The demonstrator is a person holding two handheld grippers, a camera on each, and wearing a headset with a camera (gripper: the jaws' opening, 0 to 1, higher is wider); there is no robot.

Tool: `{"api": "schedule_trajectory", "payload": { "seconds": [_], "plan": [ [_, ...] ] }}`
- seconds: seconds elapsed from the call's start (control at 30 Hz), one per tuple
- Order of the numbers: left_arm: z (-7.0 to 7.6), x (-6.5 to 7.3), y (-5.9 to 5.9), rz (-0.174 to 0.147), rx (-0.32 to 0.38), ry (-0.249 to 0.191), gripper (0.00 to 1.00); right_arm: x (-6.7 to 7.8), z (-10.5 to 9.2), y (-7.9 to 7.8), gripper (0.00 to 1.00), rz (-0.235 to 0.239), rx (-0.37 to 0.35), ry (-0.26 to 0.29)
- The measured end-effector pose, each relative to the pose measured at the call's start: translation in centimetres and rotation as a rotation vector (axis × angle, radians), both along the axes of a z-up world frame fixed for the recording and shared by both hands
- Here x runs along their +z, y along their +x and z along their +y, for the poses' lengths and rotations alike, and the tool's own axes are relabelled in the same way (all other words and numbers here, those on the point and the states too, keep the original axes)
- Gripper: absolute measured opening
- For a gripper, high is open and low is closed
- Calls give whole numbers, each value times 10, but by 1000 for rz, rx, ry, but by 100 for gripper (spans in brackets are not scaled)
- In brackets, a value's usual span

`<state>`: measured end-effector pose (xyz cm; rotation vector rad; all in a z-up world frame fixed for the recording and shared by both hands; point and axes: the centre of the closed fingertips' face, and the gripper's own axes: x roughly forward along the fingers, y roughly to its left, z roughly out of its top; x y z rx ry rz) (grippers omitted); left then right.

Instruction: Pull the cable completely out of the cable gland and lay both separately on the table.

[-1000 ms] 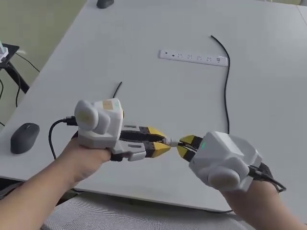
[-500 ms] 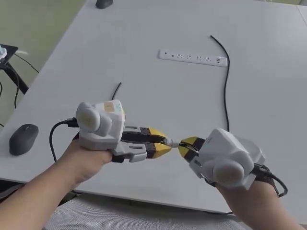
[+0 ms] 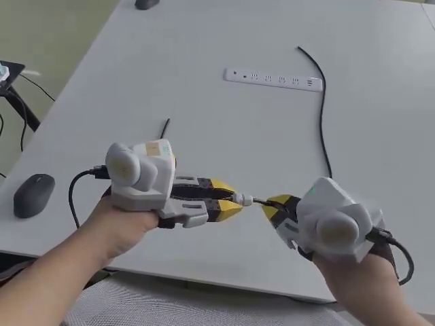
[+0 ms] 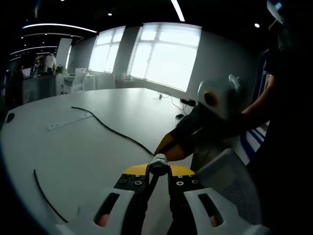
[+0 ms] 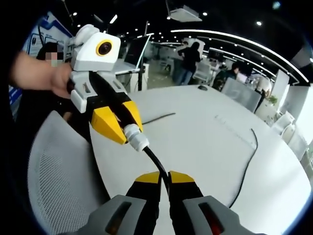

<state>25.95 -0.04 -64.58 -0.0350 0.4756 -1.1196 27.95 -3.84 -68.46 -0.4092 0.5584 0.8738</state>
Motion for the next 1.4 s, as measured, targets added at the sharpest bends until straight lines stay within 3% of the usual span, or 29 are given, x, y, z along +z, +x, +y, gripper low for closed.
{"api": "schedule_trajectory", "payload": {
  "seconds": [0.23, 0.4, 0.47, 0.67, 0.93, 1.1, 1.3, 1.4],
  "plan": [
    [-1, 3, -1, 7, 6, -19, 15, -17, -20, 5, 0, 73, -100, 26],
    [-1, 6, -1, 8, 11, -35, 15, -36, -37, 8, 0, 184, -217, 90],
    [-2, 5, -1, 8, 8, -31, 15, -42, -39, 6, 0, 221, -239, 109],
    [-4, 0, -3, 9, 1, -13, 15, -51, -36, 4, 0, 268, -283, 134],
    [0, 0, 2, 3, 16, -9, 15, -49, -35, 1, 1, 243, -248, 118],
    [1, 1, 6, -1, 28, -9, 15, -47, -33, -5, 2, 216, -173, 83],
    [5, 2, 11, 2, 34, -17, 15, -35, -36, -4, 2, 112, -74, -9],
    [5, 3, 12, 1, 34, -20, 15, -28, -32, -5, 4, 104, -45, 3]
  ]
}}
